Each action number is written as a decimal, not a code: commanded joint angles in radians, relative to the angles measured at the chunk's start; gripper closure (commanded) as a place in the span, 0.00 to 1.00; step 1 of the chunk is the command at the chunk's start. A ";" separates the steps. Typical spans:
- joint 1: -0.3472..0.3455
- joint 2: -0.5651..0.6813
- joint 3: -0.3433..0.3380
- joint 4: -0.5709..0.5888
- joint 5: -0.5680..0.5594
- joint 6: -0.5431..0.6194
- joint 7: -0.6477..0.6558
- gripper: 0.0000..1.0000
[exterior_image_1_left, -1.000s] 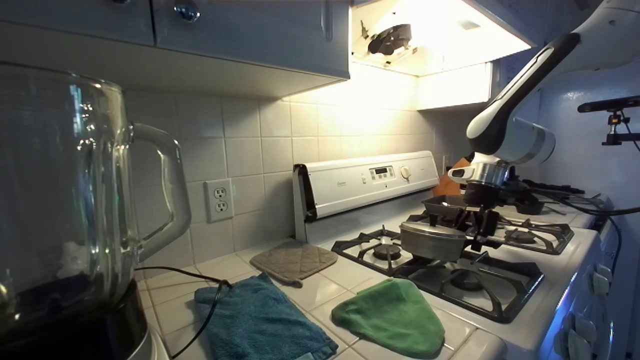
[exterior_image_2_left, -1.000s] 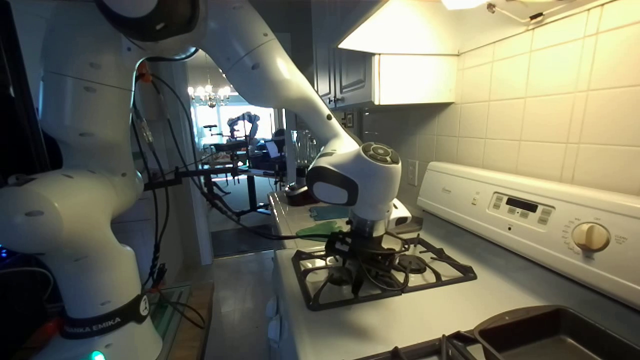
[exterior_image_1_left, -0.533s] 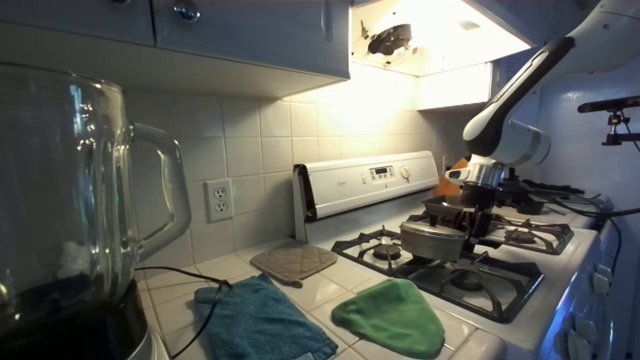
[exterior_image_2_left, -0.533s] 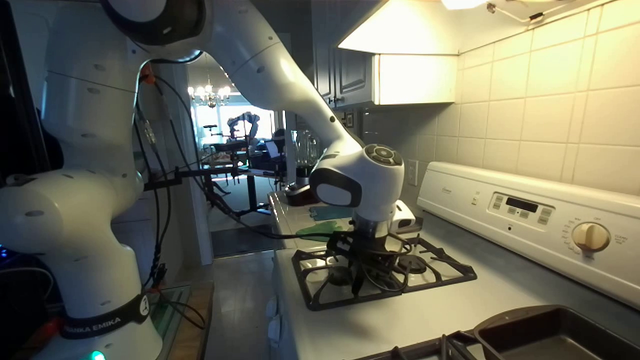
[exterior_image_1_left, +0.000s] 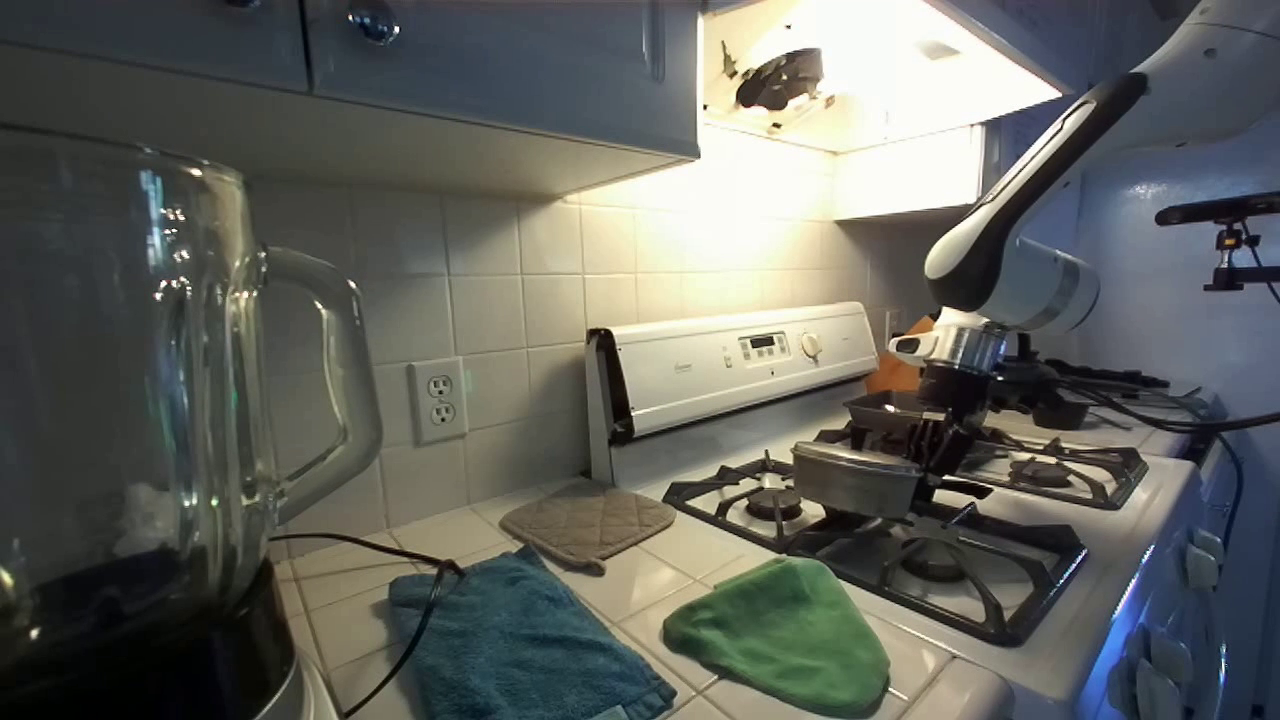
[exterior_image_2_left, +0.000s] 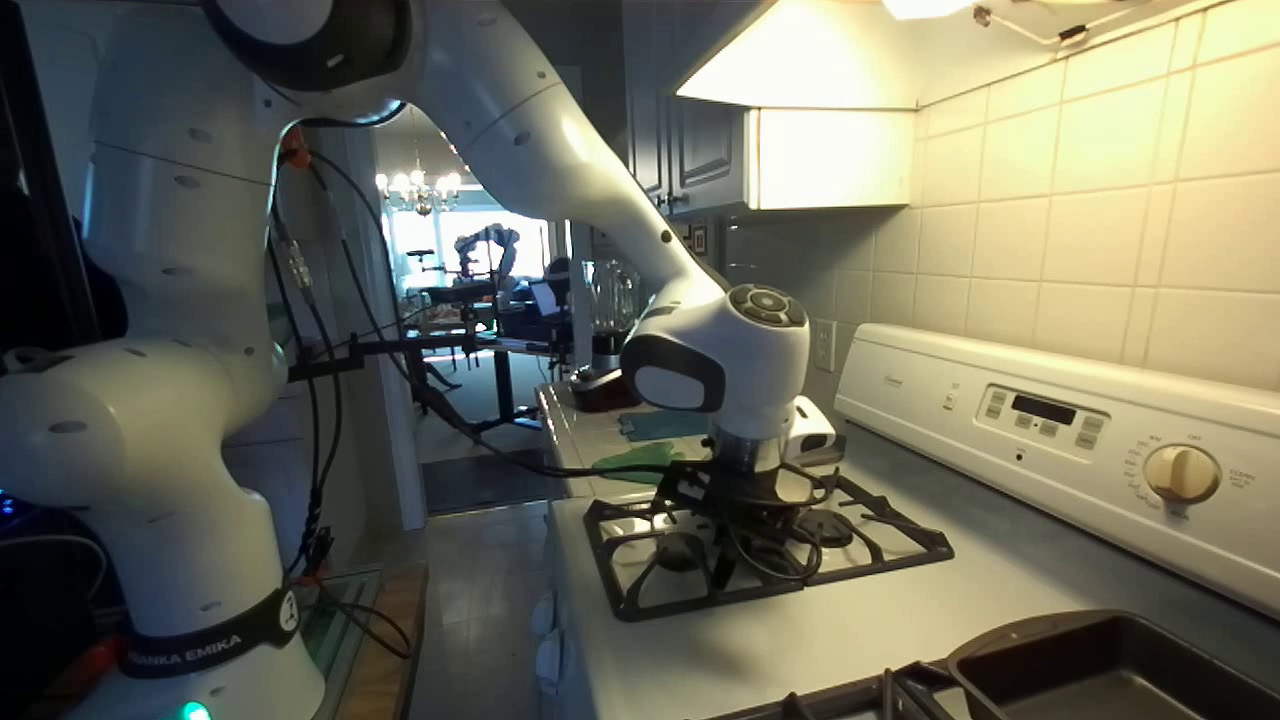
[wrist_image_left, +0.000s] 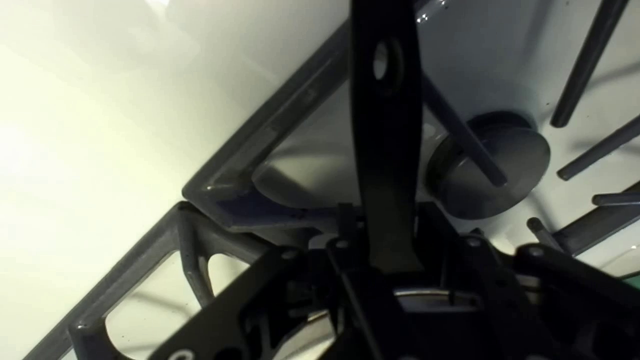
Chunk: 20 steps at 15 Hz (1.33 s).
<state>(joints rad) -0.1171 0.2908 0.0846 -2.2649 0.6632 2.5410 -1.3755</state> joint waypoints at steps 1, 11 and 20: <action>-0.020 0.010 0.030 0.014 0.045 0.014 -0.061 0.90; -0.040 -0.024 0.052 0.013 0.200 -0.016 -0.413 0.90; -0.058 -0.029 0.022 0.027 0.301 -0.155 -0.608 0.90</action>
<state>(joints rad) -0.1644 0.2789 0.1198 -2.2473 0.8975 2.4633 -1.9000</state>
